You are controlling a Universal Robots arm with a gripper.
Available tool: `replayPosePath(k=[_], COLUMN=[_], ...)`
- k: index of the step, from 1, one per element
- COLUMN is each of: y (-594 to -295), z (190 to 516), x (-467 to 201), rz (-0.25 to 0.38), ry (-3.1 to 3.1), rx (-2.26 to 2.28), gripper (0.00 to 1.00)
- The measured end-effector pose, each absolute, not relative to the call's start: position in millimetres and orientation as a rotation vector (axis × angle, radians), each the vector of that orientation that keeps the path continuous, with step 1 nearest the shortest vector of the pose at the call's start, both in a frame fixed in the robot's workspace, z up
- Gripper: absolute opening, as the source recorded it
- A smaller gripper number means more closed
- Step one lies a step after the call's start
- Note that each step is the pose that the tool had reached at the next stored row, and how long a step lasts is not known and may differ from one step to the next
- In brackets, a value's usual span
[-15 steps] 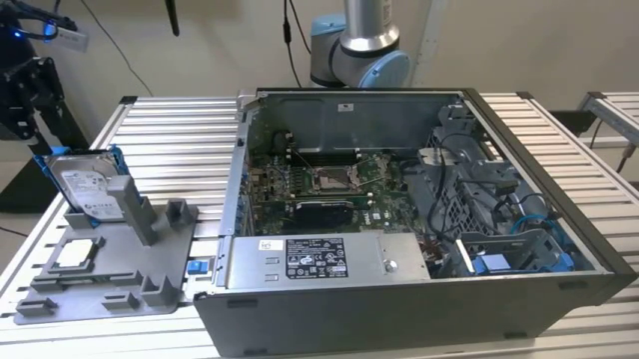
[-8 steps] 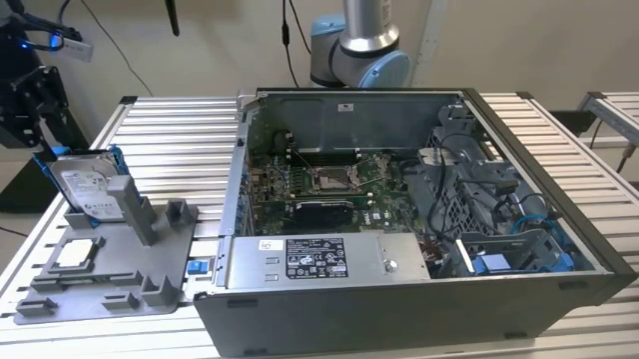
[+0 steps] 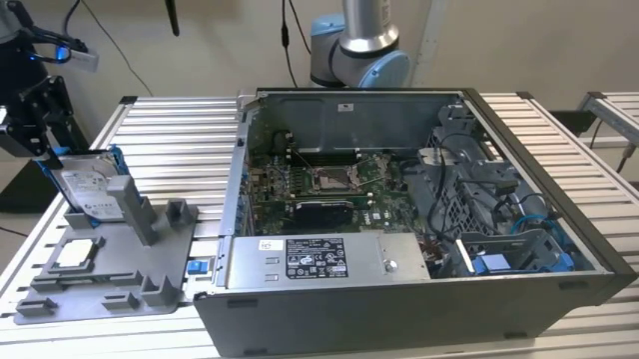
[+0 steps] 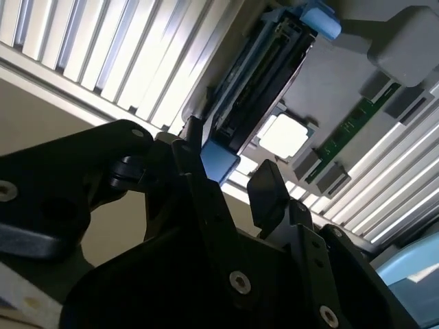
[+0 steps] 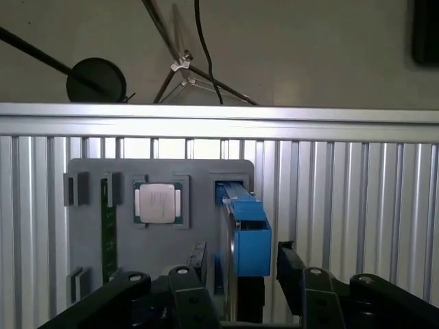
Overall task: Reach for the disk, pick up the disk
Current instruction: 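Pick up the disk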
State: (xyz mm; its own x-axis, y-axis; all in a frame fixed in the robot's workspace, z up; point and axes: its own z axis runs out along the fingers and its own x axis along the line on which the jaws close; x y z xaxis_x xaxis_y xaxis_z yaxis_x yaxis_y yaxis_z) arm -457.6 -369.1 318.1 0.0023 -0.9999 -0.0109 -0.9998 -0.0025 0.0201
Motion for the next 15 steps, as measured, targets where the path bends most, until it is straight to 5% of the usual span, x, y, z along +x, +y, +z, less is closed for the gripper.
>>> replayPosePath(k=[15], y=[-369], z=[291], x=[-457], rz=[-0.021], ry=[-2.199], rx=[2.247], gripper=[1.0])
